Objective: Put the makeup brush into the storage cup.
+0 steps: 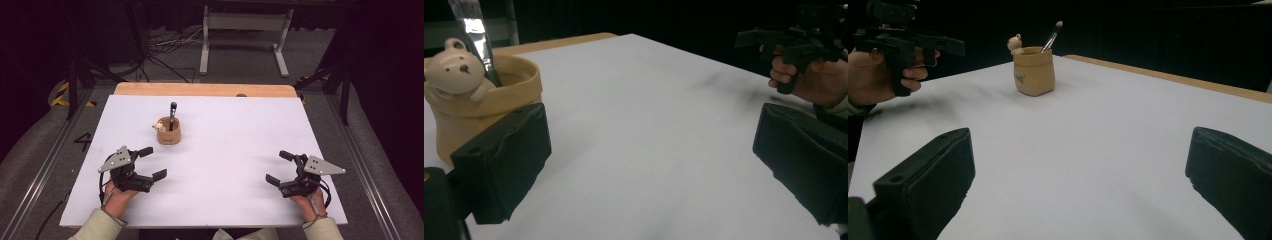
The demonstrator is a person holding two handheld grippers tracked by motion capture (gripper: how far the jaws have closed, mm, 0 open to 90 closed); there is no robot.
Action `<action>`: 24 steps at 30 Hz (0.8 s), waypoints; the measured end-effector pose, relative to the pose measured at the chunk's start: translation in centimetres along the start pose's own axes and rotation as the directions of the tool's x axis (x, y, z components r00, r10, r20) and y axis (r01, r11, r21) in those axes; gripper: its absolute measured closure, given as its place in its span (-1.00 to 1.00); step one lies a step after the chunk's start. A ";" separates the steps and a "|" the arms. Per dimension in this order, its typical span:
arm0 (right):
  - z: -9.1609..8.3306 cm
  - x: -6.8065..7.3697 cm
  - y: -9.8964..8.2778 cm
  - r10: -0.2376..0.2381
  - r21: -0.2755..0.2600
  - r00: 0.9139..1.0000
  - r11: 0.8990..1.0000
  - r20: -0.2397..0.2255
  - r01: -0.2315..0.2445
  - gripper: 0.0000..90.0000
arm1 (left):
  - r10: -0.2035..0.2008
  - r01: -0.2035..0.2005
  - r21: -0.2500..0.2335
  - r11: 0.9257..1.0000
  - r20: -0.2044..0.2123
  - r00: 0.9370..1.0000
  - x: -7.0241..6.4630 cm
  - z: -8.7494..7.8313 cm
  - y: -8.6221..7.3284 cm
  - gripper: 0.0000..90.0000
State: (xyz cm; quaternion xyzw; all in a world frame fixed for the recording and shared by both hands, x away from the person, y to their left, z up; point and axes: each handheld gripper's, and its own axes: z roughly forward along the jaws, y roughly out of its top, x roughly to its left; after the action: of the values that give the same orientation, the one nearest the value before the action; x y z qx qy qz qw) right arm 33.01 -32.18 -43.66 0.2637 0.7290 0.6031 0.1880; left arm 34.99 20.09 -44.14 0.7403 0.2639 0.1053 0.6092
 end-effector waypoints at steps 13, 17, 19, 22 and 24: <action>0.6 0.2 -1.0 0.010 0.019 1.000 1.000 -0.019 -0.010 -1.00 | -0.050 0.050 0.048 0.998 -0.017 0.999 -0.3 0.3 -1.1 -0.94; 0.7 0.3 -1.0 0.011 0.024 1.000 1.000 -0.016 -0.010 -1.00 | -0.044 0.045 0.058 0.997 -0.010 0.999 -0.3 0.4 -1.1 -0.94; 0.7 0.2 -1.0 0.011 0.020 1.000 1.000 -0.013 -0.011 -1.00 | -0.041 0.042 0.055 0.998 -0.013 0.999 -0.4 0.4 -1.1 -0.94; 0.6 0.2 -1.0 0.011 0.019 1.000 1.000 -0.012 -0.011 -1.00 | -0.041 0.042 0.053 0.998 -0.009 0.999 -0.3 0.4 -1.1 -0.94; 0.6 0.2 -0.9 0.010 0.019 1.000 1.000 -0.011 -0.009 -1.00 | -0.047 0.048 0.051 0.998 -0.011 0.999 -0.3 0.4 -1.1 -0.94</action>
State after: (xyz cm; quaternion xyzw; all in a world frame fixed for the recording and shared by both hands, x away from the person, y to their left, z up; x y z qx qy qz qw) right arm 33.05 -31.67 -44.70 0.2656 0.7345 0.5984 0.1787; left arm 34.59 19.76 -45.25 0.7487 0.2871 0.0877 0.5910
